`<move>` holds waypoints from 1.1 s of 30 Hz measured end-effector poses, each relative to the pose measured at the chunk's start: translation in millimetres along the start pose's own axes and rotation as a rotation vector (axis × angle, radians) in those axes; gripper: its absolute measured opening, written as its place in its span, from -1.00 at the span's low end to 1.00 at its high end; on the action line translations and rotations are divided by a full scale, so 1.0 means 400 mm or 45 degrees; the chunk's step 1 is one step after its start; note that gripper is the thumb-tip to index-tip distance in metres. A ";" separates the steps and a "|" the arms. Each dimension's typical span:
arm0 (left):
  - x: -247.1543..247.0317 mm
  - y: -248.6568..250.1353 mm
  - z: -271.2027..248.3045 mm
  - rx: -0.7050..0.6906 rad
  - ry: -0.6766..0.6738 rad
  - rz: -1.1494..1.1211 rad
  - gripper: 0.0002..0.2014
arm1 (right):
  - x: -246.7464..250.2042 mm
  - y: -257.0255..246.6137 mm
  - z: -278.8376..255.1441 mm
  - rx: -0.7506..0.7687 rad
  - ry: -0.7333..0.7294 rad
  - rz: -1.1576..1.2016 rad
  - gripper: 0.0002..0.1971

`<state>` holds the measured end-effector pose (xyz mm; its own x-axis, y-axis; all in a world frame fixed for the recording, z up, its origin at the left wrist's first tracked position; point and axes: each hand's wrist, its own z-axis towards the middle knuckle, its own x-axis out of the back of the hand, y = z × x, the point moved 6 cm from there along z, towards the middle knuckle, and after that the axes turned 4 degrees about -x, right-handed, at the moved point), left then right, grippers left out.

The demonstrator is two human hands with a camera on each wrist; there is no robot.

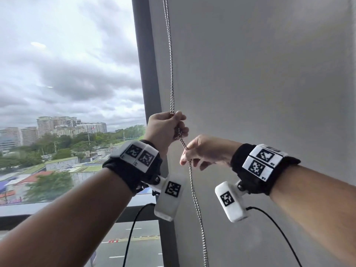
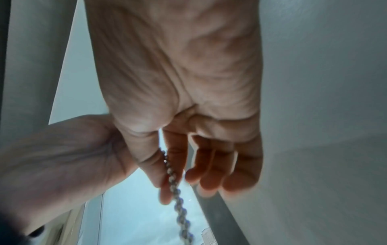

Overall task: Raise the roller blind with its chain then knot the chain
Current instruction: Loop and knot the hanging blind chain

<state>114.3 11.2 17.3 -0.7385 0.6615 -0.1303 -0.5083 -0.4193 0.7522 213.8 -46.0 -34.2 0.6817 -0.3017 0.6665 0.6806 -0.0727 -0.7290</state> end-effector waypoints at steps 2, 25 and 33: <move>0.018 -0.005 0.000 0.025 0.017 -0.109 -0.80 | 0.056 0.030 0.005 -0.046 0.210 -0.119 -0.89; -0.035 -0.027 0.001 0.433 -0.126 -0.309 -0.91 | 0.161 -0.236 -0.004 0.297 0.208 0.229 -0.74; -0.005 -0.025 0.010 0.214 -0.124 -0.593 -0.57 | 0.173 -0.234 -0.001 0.378 0.288 0.142 -0.82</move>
<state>122.6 16.7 12.6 -0.4013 0.8129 -0.4221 -0.6900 0.0348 0.7230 197.1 -60.5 80.2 0.7019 -0.4967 0.5106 0.6765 0.2403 -0.6961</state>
